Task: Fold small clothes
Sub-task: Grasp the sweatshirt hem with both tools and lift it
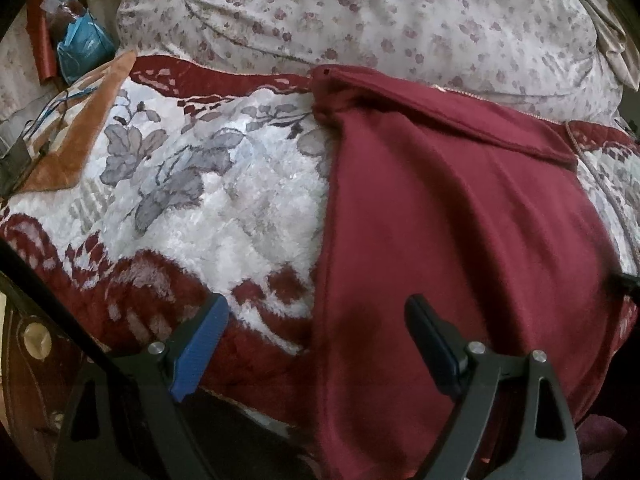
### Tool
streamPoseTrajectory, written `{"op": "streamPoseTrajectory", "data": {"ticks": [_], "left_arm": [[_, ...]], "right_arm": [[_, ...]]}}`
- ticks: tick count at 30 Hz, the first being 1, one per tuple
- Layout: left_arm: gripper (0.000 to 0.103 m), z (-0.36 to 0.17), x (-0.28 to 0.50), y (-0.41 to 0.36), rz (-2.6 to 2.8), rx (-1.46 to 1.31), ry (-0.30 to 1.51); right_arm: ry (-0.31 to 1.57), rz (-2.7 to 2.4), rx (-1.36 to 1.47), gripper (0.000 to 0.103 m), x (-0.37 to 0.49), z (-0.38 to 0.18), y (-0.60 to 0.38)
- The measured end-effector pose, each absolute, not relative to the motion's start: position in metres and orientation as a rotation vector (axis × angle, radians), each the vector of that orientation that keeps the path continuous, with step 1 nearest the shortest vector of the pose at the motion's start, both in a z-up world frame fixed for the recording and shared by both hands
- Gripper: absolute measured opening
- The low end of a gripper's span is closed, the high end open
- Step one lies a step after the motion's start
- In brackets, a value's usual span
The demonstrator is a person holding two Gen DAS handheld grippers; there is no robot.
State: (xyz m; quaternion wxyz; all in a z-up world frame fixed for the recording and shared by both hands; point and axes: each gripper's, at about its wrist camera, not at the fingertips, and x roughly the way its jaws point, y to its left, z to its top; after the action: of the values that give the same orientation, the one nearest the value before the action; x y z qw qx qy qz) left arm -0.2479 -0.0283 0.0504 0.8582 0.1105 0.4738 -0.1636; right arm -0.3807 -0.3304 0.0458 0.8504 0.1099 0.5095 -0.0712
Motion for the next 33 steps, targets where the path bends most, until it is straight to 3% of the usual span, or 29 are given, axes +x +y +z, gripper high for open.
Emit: {"op": "streamPoseTrajectory", "data": {"ticks": [6,8,10,11,12,27,28,30,33], "left_arm": [[0.089,0.045,-0.250,-0.019,-0.343,0.255,1.024],[0.089,0.043,-0.250,-0.015,-0.350,0.251,1.041],[0.089,0.040,-0.250,-0.012,-0.362,0.244,1.061],[0.089,0.039,-0.251,-0.011,-0.366,0.245,1.069],[0.089,0.037,-0.251,-0.010,-0.370,0.248,1.076],[0.089,0.012,-0.265,-0.004,-0.438,0.254,1.213],[0.089,0.011,-0.266,-0.005,-0.442,0.259,1.216],[0.082,0.012,-0.269,-0.008,-0.454,0.280,1.207],[0.067,0.014,-0.271,-0.009,-0.455,0.319,1.193]], "right_arm": [[1.081,-0.168,0.271,0.007,-0.386,0.045,-0.340],[1.076,-0.147,0.322,0.012,-0.391,0.050,-0.344],[1.109,-0.085,0.405,0.037,-0.397,0.048,-0.348],[1.122,-0.063,0.427,0.062,-0.399,0.047,-0.348],[1.144,-0.037,0.449,0.067,-0.403,0.044,-0.346],[1.379,0.167,0.503,0.066,-0.423,-0.020,-0.301],[1.388,0.172,0.488,0.062,-0.421,-0.021,-0.299],[1.360,0.210,0.467,0.018,-0.420,-0.014,-0.293],[1.325,0.261,0.461,0.014,-0.419,0.001,-0.290]]}}
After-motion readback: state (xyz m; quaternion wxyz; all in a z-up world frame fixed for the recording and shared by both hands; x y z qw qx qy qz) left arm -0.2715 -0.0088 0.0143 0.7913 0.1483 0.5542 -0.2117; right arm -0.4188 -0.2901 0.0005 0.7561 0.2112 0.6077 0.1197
